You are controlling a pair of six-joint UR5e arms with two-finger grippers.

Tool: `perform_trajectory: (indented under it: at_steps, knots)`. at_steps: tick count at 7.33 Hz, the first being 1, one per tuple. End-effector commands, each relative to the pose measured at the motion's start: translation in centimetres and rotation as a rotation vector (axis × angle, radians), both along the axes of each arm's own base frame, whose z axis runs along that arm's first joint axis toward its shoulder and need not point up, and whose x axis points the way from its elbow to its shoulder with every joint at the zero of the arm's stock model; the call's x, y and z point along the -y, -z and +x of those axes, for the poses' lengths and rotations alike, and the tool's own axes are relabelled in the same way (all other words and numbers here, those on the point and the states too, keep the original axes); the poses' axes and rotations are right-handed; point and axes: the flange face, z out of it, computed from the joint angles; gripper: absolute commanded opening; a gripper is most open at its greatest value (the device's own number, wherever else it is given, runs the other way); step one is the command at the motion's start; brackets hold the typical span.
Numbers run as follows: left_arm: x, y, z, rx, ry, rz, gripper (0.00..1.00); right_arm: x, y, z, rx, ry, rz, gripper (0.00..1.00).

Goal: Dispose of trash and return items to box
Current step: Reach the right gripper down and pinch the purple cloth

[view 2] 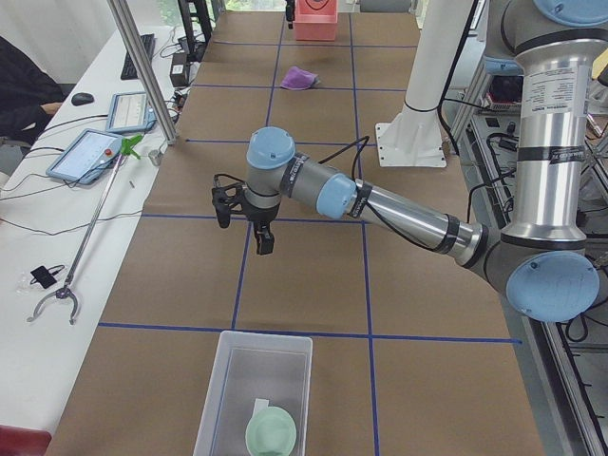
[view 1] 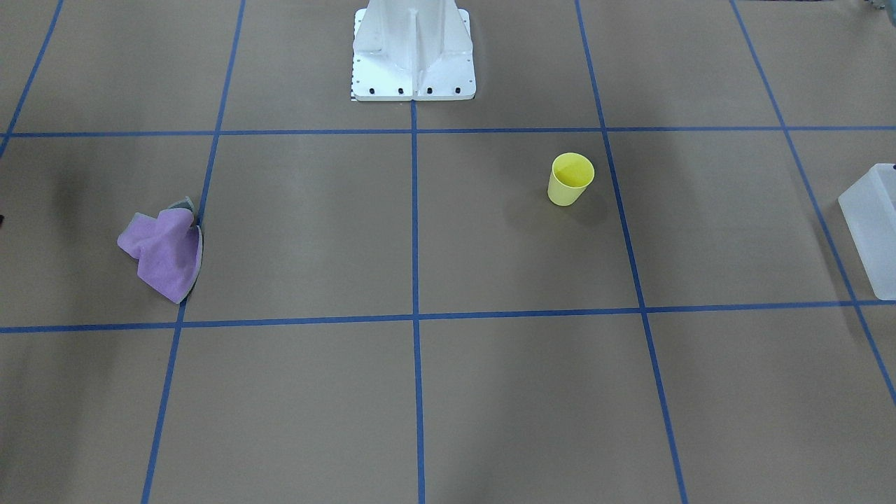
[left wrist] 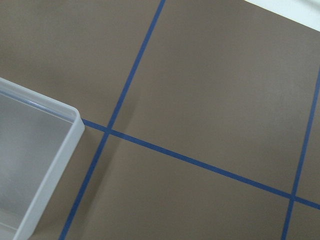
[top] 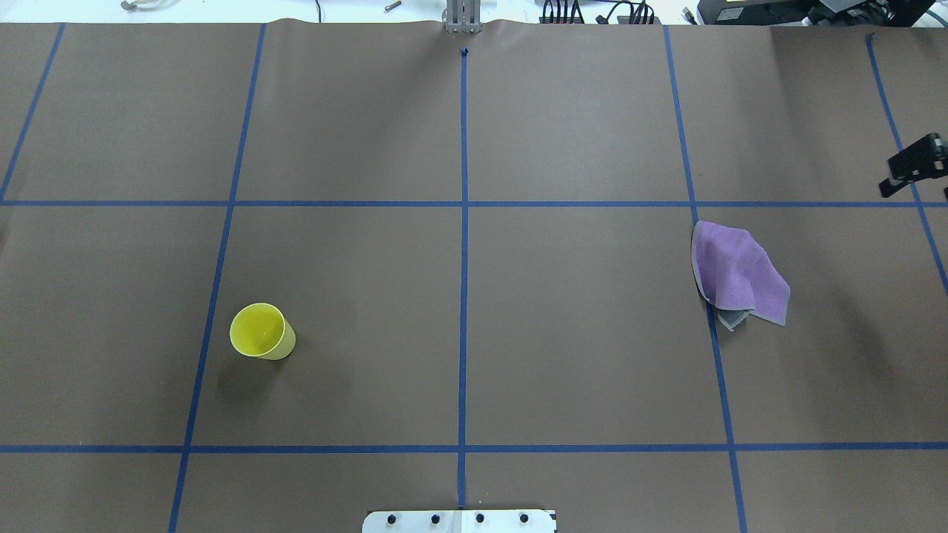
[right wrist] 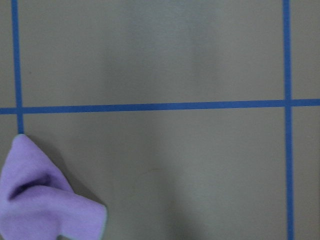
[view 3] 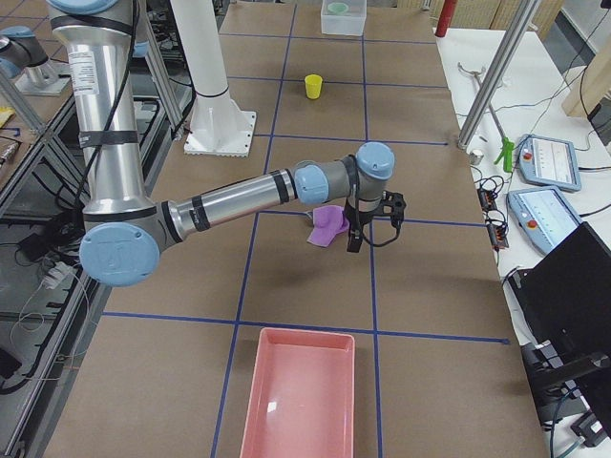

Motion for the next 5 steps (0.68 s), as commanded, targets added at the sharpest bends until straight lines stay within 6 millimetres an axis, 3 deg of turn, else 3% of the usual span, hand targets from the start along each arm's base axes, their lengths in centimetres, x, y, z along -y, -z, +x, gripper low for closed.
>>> perform_trajectory:
  at_steps: [1, 2, 4, 5]
  knots:
    - [0.0, 1.2, 3.6, -0.015, -0.022, -0.027, 0.99, -1.3, 2.6, -9.7, 0.025, 0.096, 0.085, 1.0]
    - [-0.2, 1.7, 3.8, -0.014, -0.026, -0.019, 0.99, -1.3, 1.9, -11.7, 0.054, 0.12, 0.129, 1.0]
    - [0.0, 2.3, 3.9, -0.02, -0.019, -0.016, 0.99, -1.6, -2.3, -15.4, 0.074, 0.166, 0.148, 1.0]
    - [0.0, 2.3, 3.9, -0.02, -0.019, -0.016, 0.99, -2.2, -2.7, -16.8, 0.071, 0.191, 0.141, 1.0]
